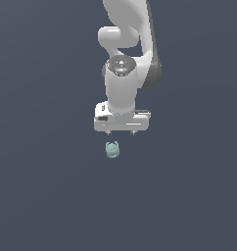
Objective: Pick up the object and move it to a goal position.
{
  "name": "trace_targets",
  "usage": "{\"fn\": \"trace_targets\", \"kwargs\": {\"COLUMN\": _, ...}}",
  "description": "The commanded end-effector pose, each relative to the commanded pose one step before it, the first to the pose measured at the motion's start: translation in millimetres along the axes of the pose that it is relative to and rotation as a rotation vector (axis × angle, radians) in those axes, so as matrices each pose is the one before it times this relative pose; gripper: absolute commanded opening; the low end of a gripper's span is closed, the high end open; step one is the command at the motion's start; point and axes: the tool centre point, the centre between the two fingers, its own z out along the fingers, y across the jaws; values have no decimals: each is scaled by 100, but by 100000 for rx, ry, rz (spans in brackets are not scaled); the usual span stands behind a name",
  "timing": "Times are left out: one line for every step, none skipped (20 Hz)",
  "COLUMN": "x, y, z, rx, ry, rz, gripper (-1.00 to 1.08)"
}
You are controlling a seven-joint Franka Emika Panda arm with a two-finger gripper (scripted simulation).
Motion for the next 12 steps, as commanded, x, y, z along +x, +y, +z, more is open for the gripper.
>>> {"fn": "trace_targets", "kwargs": {"x": 0, "y": 1, "z": 0, "rx": 0, "ry": 0, "rz": 0, "gripper": 100}}
{"fn": "trace_targets", "kwargs": {"x": 8, "y": 50, "z": -12, "rx": 8, "ry": 49, "rz": 162, "gripper": 100}}
{"fn": "trace_targets", "kwargs": {"x": 24, "y": 160, "z": -38, "rx": 28, "ry": 147, "rz": 495, "gripper": 100}}
{"fn": "trace_targets", "kwargs": {"x": 40, "y": 262, "z": -64, "rx": 46, "ry": 242, "rz": 815, "gripper": 100}}
{"fn": "trace_targets", "kwargs": {"x": 56, "y": 360, "z": -93, "rx": 65, "ry": 335, "rz": 1136, "gripper": 100}}
{"fn": "trace_targets", "kwargs": {"x": 73, "y": 452, "z": -128, "rx": 85, "ry": 427, "rz": 1457, "gripper": 100}}
{"fn": "trace_targets", "kwargs": {"x": 77, "y": 461, "z": -149, "rx": 92, "ry": 444, "rz": 1536, "gripper": 100}}
{"fn": "trace_targets", "kwargs": {"x": 62, "y": 350, "z": -134, "rx": 78, "ry": 346, "rz": 1226, "gripper": 100}}
{"fn": "trace_targets", "kwargs": {"x": 43, "y": 238, "z": -113, "rx": 61, "ry": 244, "rz": 897, "gripper": 100}}
{"fn": "trace_targets", "kwargs": {"x": 24, "y": 130, "z": -86, "rx": 42, "ry": 142, "rz": 558, "gripper": 100}}
{"fn": "trace_targets", "kwargs": {"x": 5, "y": 28, "z": -45, "rx": 18, "ry": 42, "rz": 202, "gripper": 100}}
{"fn": "trace_targets", "kwargs": {"x": -7, "y": -33, "z": 3, "rx": -5, "ry": -31, "rz": -92, "gripper": 100}}
